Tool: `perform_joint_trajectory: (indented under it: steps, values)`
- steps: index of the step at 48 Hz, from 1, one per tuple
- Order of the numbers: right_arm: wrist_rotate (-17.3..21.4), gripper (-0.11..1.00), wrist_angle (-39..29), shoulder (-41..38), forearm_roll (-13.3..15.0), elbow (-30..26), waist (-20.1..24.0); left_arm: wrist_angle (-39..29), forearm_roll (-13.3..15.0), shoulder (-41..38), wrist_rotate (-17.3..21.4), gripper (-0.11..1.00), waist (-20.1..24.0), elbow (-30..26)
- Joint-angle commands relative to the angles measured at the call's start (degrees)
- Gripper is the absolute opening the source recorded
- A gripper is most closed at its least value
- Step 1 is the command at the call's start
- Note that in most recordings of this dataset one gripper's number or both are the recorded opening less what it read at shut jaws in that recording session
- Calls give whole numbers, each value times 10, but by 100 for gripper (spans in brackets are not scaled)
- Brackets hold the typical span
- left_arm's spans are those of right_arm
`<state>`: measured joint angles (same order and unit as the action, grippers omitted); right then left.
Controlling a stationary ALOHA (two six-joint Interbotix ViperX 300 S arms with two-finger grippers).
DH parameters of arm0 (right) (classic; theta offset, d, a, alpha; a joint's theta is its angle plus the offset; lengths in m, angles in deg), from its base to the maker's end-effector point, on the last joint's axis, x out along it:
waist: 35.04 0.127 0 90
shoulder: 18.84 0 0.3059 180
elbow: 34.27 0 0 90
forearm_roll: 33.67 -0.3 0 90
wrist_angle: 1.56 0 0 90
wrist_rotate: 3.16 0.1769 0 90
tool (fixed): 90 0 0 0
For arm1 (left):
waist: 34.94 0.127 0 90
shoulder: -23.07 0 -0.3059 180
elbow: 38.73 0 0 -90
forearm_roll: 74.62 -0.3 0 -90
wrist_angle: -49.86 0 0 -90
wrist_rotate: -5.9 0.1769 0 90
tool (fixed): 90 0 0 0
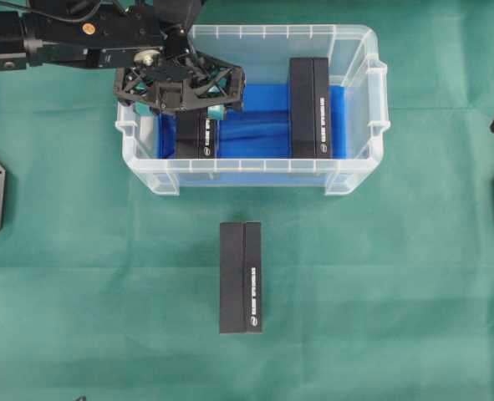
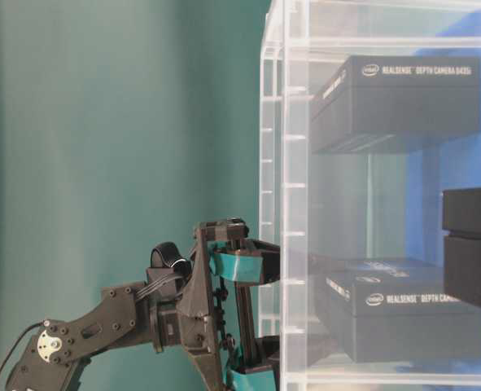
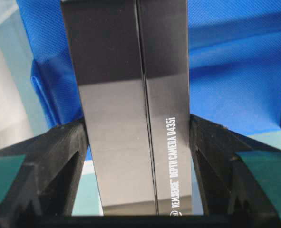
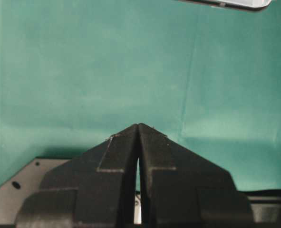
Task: Take the box out of the case with the left arm.
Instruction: 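Lower the left gripper around the left box and close on it, then lift the left box up and tilt it out of the case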
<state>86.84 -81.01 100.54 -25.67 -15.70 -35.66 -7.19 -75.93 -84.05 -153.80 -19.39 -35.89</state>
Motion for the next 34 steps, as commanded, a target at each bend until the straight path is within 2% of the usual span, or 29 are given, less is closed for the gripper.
perform_joint_trajectory:
  steps: [1, 11, 28, 34]
  values:
    - [2, 0, 2, 0, 1, -6, 0, -15, 4, 13, -1, 58, -7, -5]
    - [2, 0, 3, 0, 1, -6, 0, -71, 5, 38, -1, 58, -7, -41]
    - [1, 0, 4, -1, 1, -6, 0, -151, 2, 78, 0, 58, 3, -138]
    - [2, 0, 4, -1, 1, -6, 0, -200, 2, 90, 2, 58, 6, -180]
